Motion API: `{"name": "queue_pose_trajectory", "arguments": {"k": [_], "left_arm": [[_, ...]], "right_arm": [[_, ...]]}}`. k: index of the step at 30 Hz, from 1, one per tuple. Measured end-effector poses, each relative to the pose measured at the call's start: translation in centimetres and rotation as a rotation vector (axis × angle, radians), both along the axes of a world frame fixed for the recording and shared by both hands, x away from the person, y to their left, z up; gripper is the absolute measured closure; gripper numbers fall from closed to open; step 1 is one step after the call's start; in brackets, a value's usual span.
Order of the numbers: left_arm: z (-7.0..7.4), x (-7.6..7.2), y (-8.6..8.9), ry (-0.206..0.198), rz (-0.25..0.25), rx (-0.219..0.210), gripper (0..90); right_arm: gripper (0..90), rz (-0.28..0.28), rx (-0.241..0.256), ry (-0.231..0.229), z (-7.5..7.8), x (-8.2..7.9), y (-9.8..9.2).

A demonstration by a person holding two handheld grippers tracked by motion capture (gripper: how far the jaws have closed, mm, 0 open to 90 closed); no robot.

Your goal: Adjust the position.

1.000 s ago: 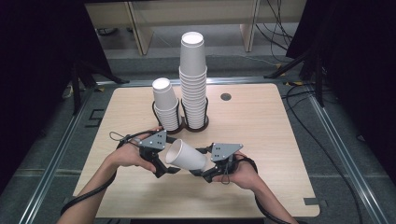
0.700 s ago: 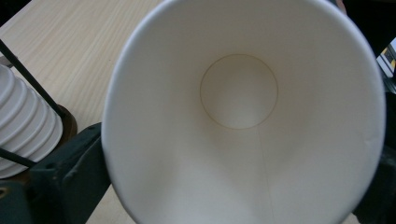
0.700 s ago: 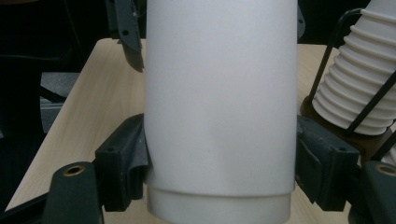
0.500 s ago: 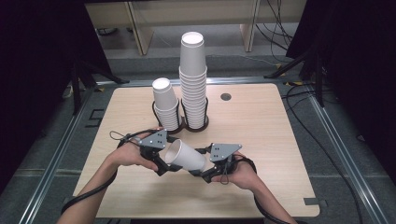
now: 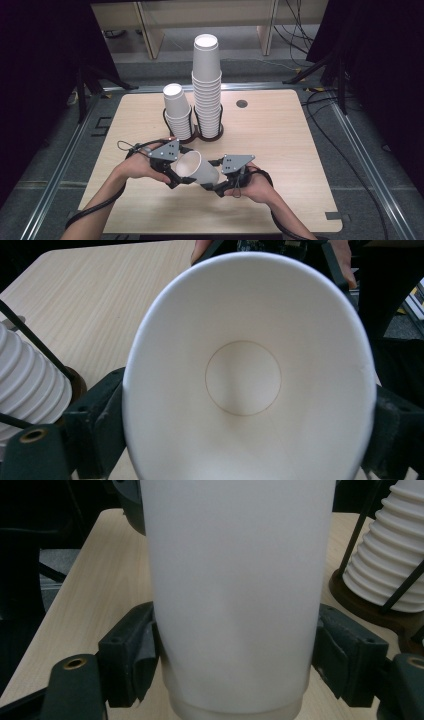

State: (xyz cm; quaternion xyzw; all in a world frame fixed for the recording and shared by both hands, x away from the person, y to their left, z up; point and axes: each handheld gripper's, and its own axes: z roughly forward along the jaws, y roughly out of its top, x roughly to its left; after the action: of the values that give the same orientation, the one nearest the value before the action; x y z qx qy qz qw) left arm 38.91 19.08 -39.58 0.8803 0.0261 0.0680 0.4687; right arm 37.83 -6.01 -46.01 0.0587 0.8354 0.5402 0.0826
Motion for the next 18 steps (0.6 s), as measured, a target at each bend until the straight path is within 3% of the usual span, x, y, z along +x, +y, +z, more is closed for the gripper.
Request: {"name": "queue_pose_trajectory", "arguments": {"k": [7, 12, 18], "left_arm": [[0.11, -0.10, 0.02, -0.007, -0.004, 0.011, 13.0], [0.32, -0.17, -0.11, -0.022, -0.011, 0.017, 13.9], [0.41, -0.23, -0.23, -0.031, -0.014, 0.024, 14.6]], "right_arm": [[25.3, -0.008, -0.015, -0.003, 0.04, 0.01, 0.07], [25.9, 0.003, -0.025, -0.036, 0.04, 0.19, 0.14], [25.8, 0.007, -0.022, -0.021, 0.01, 0.08, 0.20]]}}
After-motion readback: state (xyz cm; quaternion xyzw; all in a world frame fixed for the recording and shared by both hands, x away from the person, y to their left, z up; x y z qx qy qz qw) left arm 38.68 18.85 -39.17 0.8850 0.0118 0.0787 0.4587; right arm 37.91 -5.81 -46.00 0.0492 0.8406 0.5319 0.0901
